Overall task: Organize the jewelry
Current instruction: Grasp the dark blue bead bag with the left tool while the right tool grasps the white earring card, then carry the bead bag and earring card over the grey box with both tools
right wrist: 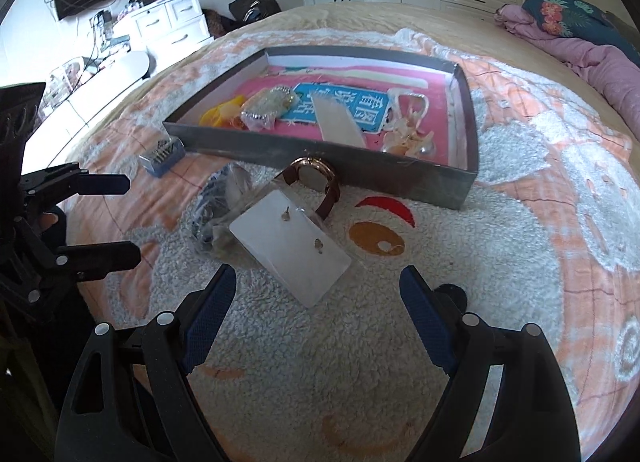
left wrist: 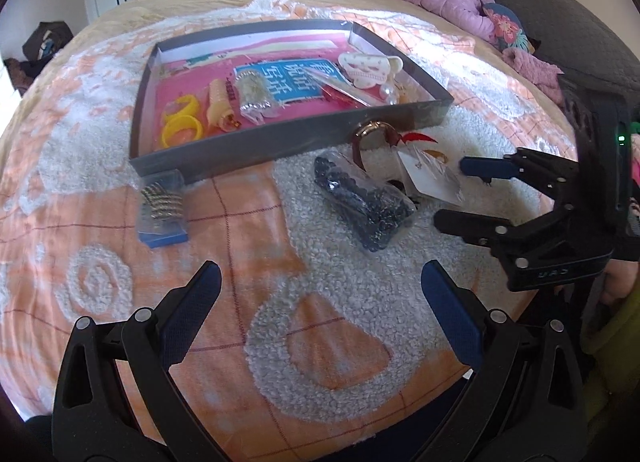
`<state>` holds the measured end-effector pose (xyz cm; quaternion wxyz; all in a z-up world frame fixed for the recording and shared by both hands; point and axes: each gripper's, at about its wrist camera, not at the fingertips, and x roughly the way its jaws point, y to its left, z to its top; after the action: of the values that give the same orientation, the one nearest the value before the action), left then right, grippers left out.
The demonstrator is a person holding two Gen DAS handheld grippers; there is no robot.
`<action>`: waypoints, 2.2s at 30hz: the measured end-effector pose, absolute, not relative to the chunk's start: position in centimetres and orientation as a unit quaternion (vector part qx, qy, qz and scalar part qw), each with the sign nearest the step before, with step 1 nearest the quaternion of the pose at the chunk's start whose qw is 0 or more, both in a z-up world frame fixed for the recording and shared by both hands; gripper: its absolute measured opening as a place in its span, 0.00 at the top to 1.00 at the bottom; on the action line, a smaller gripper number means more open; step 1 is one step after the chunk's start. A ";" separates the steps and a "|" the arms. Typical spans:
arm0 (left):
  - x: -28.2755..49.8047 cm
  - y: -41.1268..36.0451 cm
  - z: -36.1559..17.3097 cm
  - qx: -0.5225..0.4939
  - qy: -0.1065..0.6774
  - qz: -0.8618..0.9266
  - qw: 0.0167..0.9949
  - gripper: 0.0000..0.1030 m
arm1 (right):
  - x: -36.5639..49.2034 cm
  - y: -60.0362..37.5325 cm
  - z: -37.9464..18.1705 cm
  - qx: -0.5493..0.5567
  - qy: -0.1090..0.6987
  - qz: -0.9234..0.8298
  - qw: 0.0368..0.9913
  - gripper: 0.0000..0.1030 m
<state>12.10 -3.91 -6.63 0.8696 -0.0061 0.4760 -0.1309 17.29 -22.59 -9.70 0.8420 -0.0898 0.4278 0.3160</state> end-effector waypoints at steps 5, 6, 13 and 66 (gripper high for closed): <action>12.8 -4.0 -7.5 -0.027 0.491 -0.140 0.859 0.09 | 18.5 -21.8 -10.7 -0.102 0.426 0.341 0.832 0.20; 12.9 -4.1 -7.6 -0.029 0.493 -0.140 0.858 0.09 | 18.7 -21.7 -10.6 -0.106 0.422 0.347 0.831 0.20; 14.1 -4.6 -8.1 -0.053 0.503 -0.151 0.850 0.09 | 19.5 -20.5 -10.6 -0.118 0.403 0.394 0.818 0.34; 16.6 -0.4 -2.0 -0.088 0.396 -0.133 0.904 0.60 | 19.3 -24.5 -4.0 0.004 0.346 0.368 0.863 0.59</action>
<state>16.55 -0.40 -1.98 0.9040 -0.0883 0.3965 -0.1334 19.26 -24.49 -4.01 0.8630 0.0042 0.3461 0.3679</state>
